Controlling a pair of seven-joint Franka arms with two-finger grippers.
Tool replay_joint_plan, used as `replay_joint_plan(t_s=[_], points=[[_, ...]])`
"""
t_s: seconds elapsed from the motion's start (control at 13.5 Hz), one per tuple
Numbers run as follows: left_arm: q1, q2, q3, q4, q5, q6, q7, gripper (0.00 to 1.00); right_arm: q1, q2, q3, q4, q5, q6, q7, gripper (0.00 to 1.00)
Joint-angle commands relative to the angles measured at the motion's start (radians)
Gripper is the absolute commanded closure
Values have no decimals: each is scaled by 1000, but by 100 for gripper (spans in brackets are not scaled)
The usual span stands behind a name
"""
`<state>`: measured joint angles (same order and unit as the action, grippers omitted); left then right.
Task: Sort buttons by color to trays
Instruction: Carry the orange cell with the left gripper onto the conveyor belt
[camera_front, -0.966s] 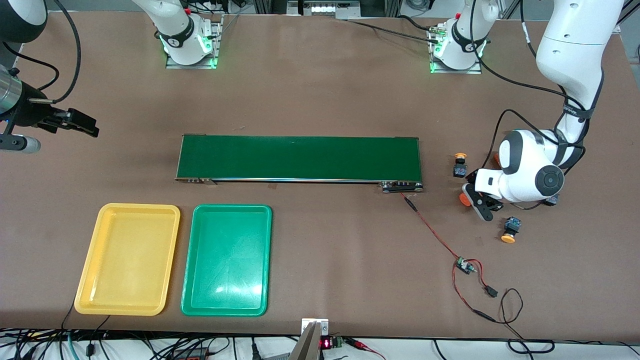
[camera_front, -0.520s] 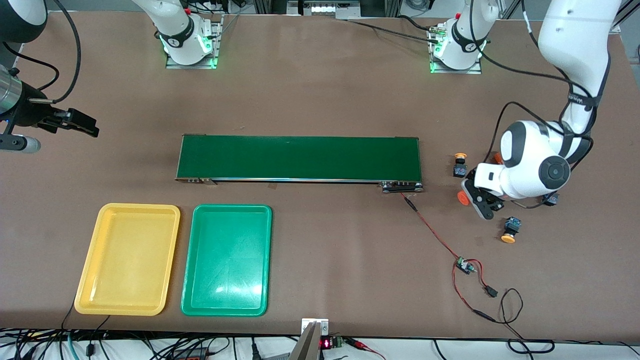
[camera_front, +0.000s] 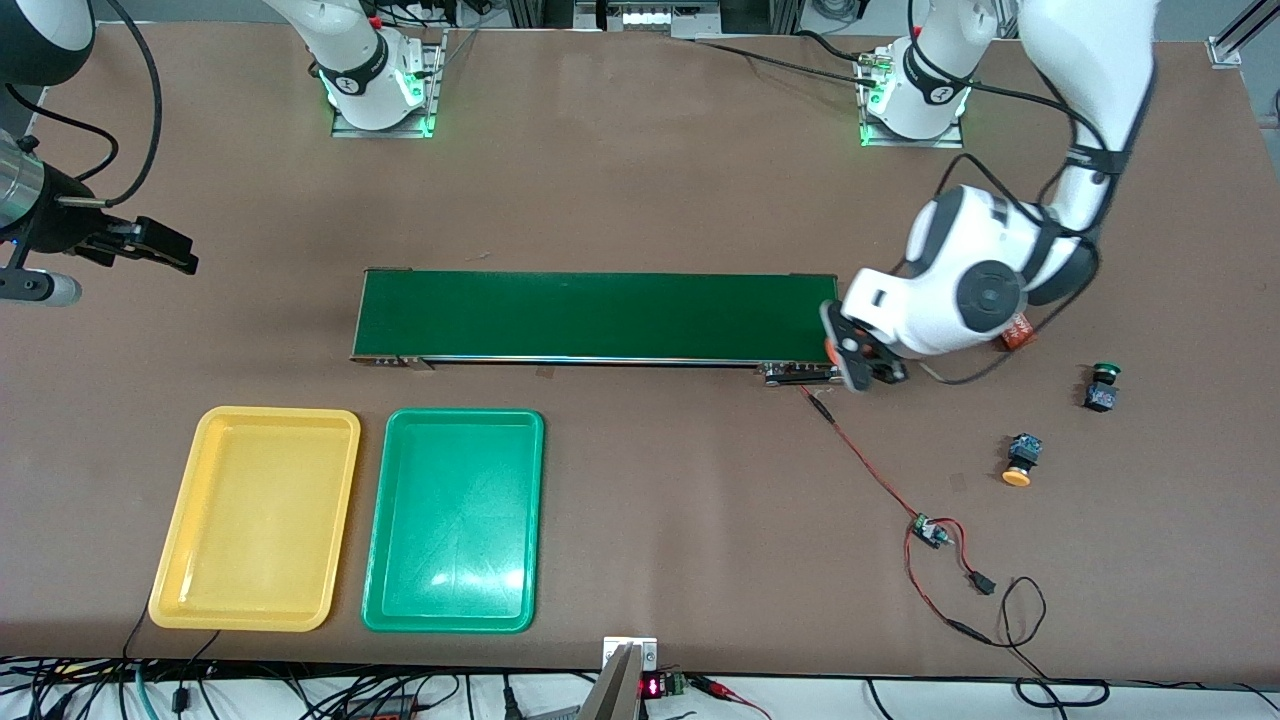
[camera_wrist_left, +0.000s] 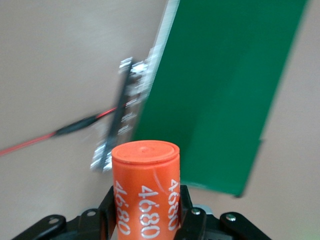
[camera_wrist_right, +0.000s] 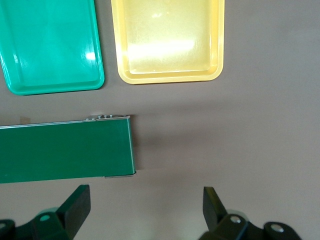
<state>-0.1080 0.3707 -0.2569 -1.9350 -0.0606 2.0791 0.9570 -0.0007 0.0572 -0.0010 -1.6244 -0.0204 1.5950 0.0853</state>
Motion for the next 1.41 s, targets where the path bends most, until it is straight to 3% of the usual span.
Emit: replay_joint_plan(t_s=[0.0, 0.59, 0.82, 1.34], points=[[19, -29, -39, -30, -5, -36, 51, 100, -4, -4, 1, 1, 16, 3, 14, 0], [19, -19, -145, -78, 4, -16, 80, 100, -4, -4, 1, 1, 16, 2, 14, 0], [22, -7, -150, -76, 73, 38, 159, 100, -5, -4, 1, 1, 16, 2, 14, 0], [36, 43, -148, -76, 74, 121, 267, 100, -4, -4, 1, 1, 16, 3, 14, 0]])
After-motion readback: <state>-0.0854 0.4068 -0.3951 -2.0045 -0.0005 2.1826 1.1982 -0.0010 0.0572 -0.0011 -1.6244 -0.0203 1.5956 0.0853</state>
